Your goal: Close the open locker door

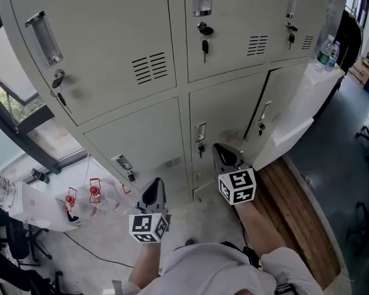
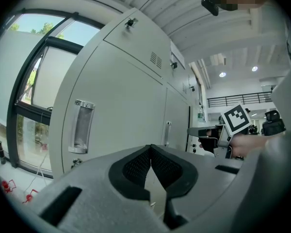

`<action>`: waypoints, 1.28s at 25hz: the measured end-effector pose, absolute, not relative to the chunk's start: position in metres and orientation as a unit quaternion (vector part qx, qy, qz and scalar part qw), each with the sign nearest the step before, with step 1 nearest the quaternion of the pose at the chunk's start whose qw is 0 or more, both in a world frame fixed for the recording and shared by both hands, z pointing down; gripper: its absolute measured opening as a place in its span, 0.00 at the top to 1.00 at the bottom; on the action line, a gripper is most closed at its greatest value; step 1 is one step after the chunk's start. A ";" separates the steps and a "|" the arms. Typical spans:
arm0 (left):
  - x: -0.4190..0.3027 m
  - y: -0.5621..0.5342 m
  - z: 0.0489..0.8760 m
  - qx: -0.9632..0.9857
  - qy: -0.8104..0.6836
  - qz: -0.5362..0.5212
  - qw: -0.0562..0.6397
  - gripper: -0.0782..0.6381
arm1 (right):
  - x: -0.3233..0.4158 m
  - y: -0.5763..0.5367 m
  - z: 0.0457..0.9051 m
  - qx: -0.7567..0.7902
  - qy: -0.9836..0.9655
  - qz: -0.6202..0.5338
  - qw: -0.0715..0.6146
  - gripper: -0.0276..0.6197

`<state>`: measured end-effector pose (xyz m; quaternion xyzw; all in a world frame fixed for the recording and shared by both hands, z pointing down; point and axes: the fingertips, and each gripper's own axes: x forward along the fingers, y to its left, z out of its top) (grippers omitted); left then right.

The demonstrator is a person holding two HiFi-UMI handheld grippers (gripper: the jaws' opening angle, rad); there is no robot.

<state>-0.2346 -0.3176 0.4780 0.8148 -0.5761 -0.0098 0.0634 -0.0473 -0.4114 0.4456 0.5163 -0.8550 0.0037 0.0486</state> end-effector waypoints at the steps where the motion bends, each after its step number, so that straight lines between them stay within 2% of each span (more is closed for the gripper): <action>1: -0.229 -0.317 0.478 0.818 -0.572 -0.010 0.063 0.88 | -0.041 -0.408 0.446 0.521 -0.852 0.005 0.048 0.93; 17: -0.118 -0.306 0.470 0.865 -0.497 -0.024 0.067 0.88 | 0.078 -0.321 0.473 0.614 -0.787 0.048 0.037 0.94; 24: -0.065 -0.288 0.471 0.883 -0.464 -0.015 0.063 0.88 | 0.111 -0.283 0.487 0.635 -0.770 0.058 0.034 0.94; 32: -0.041 -0.275 0.467 0.886 -0.461 -0.015 0.048 0.88 | 0.139 -0.255 0.495 0.654 -0.754 0.056 0.026 0.94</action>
